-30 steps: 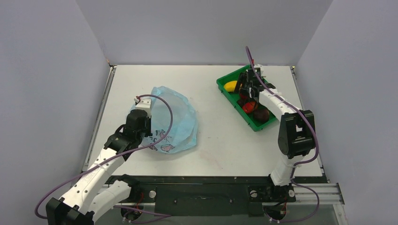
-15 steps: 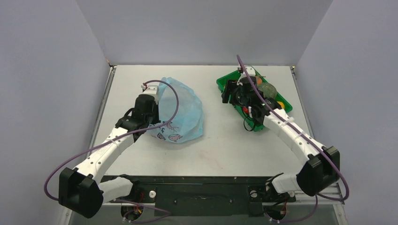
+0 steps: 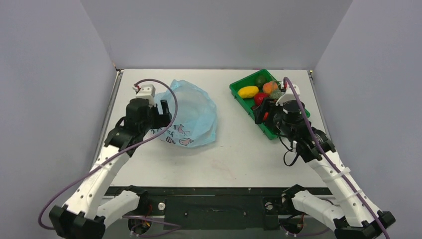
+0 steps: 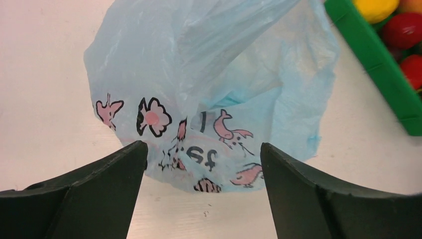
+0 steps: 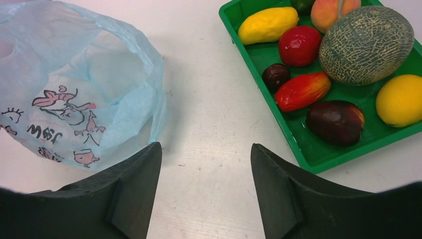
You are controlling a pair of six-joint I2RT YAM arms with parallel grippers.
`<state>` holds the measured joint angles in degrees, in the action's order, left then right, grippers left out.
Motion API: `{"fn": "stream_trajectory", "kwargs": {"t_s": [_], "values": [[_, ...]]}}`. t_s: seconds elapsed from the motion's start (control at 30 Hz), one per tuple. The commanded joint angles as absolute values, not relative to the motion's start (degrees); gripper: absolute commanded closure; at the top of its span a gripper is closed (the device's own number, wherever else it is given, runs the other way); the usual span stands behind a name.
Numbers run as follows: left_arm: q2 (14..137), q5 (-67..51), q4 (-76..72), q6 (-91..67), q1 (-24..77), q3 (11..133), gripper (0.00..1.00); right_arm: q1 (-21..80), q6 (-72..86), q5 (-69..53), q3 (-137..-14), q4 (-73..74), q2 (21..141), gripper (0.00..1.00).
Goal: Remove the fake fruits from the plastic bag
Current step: Move the plastic bag to the center of the board, then reset both arms
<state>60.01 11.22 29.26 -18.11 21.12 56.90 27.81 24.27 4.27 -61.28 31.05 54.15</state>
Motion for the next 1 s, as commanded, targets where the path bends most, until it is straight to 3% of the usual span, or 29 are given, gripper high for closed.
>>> {"fn": "stream_trajectory", "kwargs": {"t_s": [0.0, 0.2, 0.33, 0.4, 0.67, 0.97], "values": [[46.21, 8.41, 36.61, -26.25, 20.58, 58.21, 0.17, 28.19, 23.62, 4.69, -62.55, 36.47, 49.56, 0.38], [33.56, 7.54, 42.95, -32.95, 20.61, 63.8, 0.15, 28.27, 24.51, 8.87, -63.9, 40.1, 39.6, 0.34], [27.43, 7.71, 42.43, -36.84, 20.7, 66.82, 0.14, 28.22, 24.56, 12.58, -65.78, 41.9, 31.73, 0.19], [25.19, 7.31, 40.86, -38.08, 20.66, 67.57, 0.13, 28.24, 24.72, 14.93, -66.79, 43.87, 29.23, 0.17], [22.0, 9.19, 38.07, -37.83, 20.65, 69.81, 0.11, 28.28, 27.91, 26.04, -66.37, 46.03, 21.5, 0.14], [21.38, 12.35, 39.47, -36.96, 20.7, 69.6, 0.09, 28.05, 27.04, 29.6, -66.11, 47.27, 19.8, 0.13]]}}
